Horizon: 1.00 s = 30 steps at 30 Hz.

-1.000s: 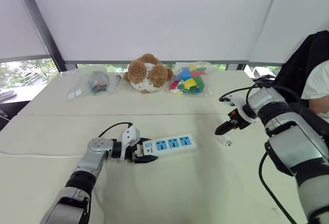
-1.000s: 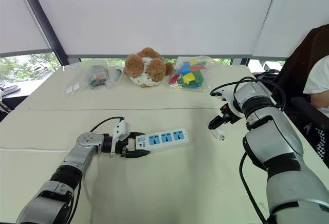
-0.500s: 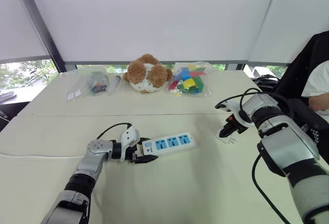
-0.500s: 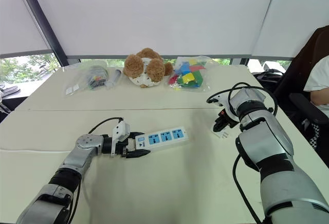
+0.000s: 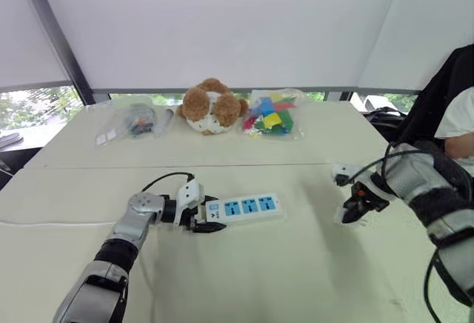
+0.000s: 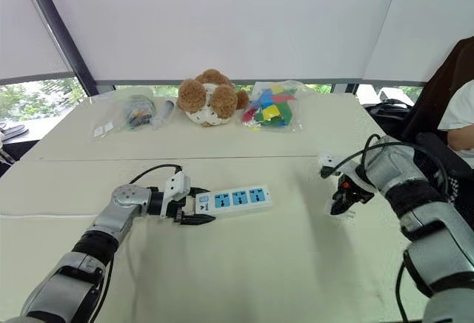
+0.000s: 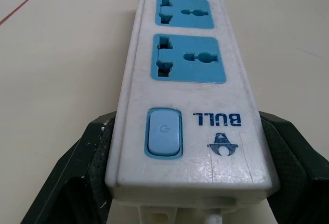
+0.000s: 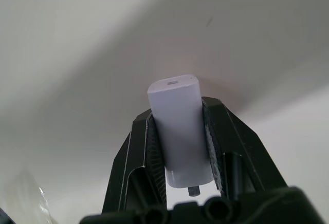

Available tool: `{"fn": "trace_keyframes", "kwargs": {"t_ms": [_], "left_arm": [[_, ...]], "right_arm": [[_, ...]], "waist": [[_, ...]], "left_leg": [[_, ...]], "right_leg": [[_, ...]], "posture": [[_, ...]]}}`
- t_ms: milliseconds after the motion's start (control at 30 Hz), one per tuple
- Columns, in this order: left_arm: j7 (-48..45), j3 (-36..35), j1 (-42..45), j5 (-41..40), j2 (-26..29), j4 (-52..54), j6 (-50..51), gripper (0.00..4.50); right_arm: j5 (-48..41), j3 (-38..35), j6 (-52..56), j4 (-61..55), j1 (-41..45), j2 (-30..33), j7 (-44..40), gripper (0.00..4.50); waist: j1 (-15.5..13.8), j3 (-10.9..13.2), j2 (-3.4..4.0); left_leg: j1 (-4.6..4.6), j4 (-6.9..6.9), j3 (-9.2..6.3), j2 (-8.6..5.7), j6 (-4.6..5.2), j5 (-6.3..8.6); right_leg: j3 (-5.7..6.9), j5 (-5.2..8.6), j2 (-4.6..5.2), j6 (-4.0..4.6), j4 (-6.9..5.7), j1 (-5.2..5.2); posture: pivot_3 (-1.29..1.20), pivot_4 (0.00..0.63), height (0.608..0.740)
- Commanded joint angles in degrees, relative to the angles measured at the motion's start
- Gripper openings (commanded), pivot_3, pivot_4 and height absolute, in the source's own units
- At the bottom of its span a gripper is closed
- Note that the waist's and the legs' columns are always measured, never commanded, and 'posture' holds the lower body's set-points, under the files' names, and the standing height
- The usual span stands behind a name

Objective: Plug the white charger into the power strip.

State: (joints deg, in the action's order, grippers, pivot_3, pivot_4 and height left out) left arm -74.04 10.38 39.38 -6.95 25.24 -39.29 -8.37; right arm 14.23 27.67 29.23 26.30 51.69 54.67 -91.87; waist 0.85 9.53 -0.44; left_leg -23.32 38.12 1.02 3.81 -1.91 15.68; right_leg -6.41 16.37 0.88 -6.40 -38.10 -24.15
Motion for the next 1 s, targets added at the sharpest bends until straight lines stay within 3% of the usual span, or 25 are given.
{"fn": "trace_keyframes", "kwargs": {"t_ms": [33,533,567,733,1000], "left_arm": [[-2.6,4.4,-0.3,3.9,-0.5,-1.7,0.0,3.08],[-3.7,4.8,-0.8,4.7,-0.6,-1.5,0.0,3.08],[-3.7,4.8,-0.8,4.7,-0.6,-1.5,0.1,3.08],[-3.4,4.7,-0.8,4.7,-0.8,-1.6,0.3,3.08],[-2.3,4.5,-0.9,4.8,-1.4,-1.8,0.1,3.08]], "right_arm": [[-0.8,-2.1,-0.2,-8.6,-2.8,1.4,0.6,0.66],[-0.5,-4.4,-4.2,-13.0,-7.4,1.9,2.7,0.66],[-0.7,-4.5,-4.1,-13.3,-7.3,2.1,2.2,1.71],[-0.4,-4.5,-2.2,-13.3,-5.4,1.0,2.4,4.16],[0.2,-2.9,1.5,-10.8,-2.8,-1.5,2.0,4.16]], "waist": [[-0.1,0.0,-0.01],[-0.1,-0.1,-0.13],[-0.1,-0.1,-0.13],[-0.2,-0.1,-0.12],[-0.3,-0.1,-0.12]], "left_leg": [[0.00,0.01,0.00,0.00,0.00,0.00],[0.02,0.02,0.00,0.00,0.00,0.00],[0.02,0.02,0.00,0.00,0.00,0.00],[0.01,0.02,0.00,0.00,0.00,0.00],[0.01,0.02,0.00,0.00,0.00,0.00]], "right_leg": [[0.00,0.00,0.00,0.00,-0.01,0.01],[0.00,0.01,0.00,0.01,0.06,0.07],[0.00,0.01,0.00,0.01,0.06,0.07],[0.00,0.01,0.01,0.01,0.06,0.07],[0.00,0.01,0.01,0.01,0.07,0.07]], "posture": [[0.00,0.150,0.739],[0.00,0.150,0.739],[0.00,0.150,0.739],[0.00,0.150,0.739],[0.00,0.150,0.739]]}}
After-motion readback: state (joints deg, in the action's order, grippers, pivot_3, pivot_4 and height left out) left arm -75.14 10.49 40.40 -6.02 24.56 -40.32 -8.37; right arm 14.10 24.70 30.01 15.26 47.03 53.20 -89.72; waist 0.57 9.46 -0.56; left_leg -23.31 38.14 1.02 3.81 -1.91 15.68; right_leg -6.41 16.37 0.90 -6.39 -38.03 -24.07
